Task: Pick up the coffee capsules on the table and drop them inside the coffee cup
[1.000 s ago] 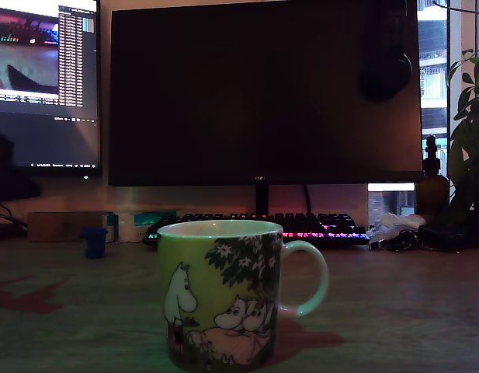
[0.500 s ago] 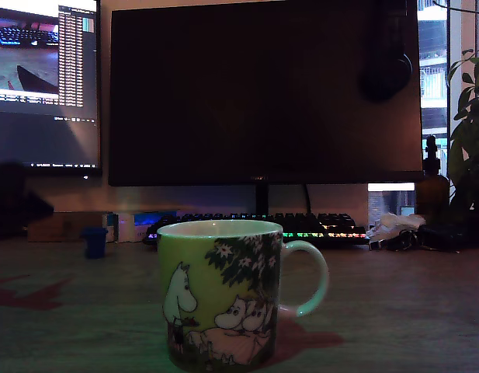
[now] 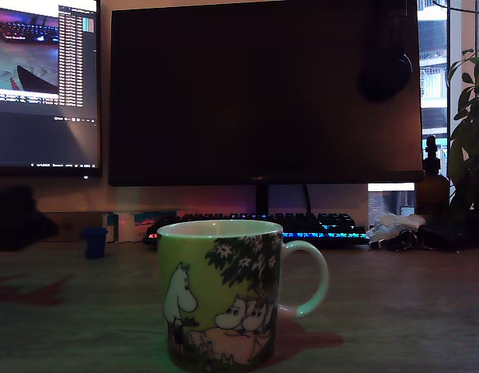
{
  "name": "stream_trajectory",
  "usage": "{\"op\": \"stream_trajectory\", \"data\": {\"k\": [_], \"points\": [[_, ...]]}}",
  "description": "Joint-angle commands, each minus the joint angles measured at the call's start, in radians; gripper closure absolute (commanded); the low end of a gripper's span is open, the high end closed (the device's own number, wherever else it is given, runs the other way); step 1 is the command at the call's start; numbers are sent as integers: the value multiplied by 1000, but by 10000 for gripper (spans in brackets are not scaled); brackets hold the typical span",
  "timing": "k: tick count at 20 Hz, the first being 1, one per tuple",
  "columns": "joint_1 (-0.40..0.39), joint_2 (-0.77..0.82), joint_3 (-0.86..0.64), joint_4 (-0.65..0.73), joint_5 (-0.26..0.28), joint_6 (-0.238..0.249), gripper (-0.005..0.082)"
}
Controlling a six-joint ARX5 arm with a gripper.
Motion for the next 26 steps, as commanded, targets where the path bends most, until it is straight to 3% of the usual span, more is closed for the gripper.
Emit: {"op": "stream_trajectory", "data": {"k": [1,12,26], "points": [[-2,37,41,13,0,7,221],[-4,261,262,11,1,8,221],[-4,403,499,-80,5,12,221]]}}
